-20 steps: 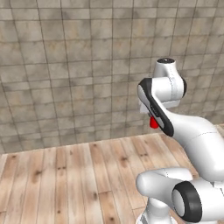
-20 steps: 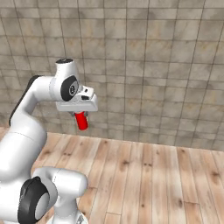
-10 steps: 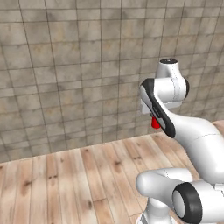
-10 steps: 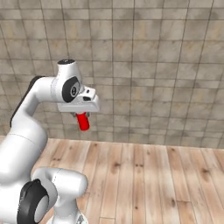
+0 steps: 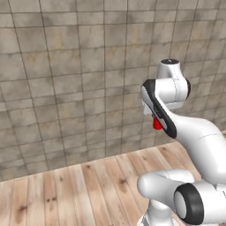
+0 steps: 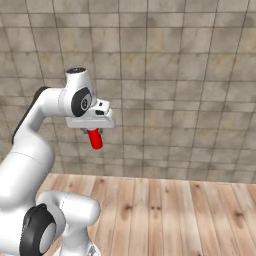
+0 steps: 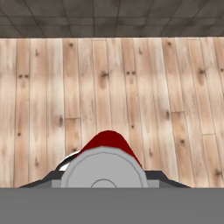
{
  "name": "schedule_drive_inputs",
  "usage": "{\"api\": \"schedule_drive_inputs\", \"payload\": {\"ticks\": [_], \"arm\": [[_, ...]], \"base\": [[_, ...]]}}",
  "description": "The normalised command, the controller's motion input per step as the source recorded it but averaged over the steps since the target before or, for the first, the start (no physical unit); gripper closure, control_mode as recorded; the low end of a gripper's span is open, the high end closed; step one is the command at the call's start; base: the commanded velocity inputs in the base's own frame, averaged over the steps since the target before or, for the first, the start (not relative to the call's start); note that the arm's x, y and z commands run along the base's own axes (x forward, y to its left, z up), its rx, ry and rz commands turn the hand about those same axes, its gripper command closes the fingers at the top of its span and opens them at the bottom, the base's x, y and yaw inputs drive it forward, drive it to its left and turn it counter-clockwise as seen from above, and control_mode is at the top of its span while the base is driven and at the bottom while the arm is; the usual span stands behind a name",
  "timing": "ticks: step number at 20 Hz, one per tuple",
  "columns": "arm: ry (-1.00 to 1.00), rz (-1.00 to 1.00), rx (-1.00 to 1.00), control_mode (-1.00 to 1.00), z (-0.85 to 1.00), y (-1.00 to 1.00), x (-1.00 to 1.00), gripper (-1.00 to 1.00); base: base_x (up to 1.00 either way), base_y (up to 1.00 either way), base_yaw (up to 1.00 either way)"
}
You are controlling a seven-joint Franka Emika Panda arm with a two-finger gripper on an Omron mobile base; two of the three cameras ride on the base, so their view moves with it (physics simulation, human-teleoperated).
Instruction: Four empty soda cans are scattered around the kitchen. Gather all the cans and cluster them next to the stove for recycling.
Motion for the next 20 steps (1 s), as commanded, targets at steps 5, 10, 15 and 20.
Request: {"api": "schedule_drive_inputs", "payload": {"ticks": [5, 10, 15, 20], "arm": [[0.00, 0.00, 0.00, 1.00, 0.00, 0.00, 0.00, 1.00], [0.00, 0.00, 0.00, 1.00, 0.00, 0.00, 0.00, 1.00], [0.00, 0.00, 0.00, 1.00, 0.00, 0.00, 0.00, 1.00], [0.00, 0.00, 0.00, 1.00, 0.00, 0.00, 0.00, 1.00]], "base": [[0.63, -0.28, -0.10], [0.20, -0.21, -0.26], [0.03, -0.15, -0.34], [0.00, -0.19, -0.40]]}}
